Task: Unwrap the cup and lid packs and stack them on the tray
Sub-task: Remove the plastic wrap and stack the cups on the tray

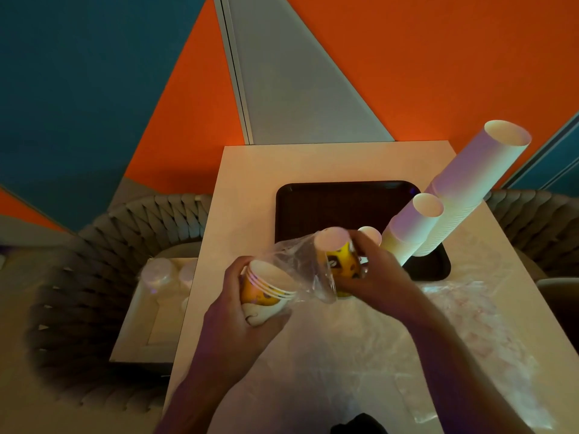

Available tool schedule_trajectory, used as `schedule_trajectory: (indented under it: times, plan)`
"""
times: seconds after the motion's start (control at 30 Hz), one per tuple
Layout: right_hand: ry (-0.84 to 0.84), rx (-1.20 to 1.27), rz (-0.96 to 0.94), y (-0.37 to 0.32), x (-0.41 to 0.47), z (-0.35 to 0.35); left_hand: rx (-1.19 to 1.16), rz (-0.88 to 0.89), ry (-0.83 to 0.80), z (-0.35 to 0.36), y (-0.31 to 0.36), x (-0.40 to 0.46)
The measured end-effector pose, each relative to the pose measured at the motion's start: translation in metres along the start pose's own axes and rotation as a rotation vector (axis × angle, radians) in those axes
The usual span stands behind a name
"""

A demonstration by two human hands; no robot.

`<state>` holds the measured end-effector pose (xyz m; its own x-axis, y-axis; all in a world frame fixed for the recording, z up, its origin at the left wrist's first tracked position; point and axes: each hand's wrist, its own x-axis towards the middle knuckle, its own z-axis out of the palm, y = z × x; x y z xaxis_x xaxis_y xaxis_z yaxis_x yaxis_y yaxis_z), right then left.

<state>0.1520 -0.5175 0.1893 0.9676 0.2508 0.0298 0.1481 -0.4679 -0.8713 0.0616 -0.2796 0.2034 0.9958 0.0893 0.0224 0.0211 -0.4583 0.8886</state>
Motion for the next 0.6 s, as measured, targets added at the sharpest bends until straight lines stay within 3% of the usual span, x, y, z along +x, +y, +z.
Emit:
schedule_trajectory:
  times: [0.23,0.6]
  plan:
    - [0.306,0.058,0.066,0.024,0.01,-0.028,-0.015,-0.034,-0.003,0.0,-0.002,-0.003]
    - [0.32,-0.098,0.02,0.042,0.022,-0.033,-0.005,-0.024,0.002,-0.003,-0.003,-0.005]
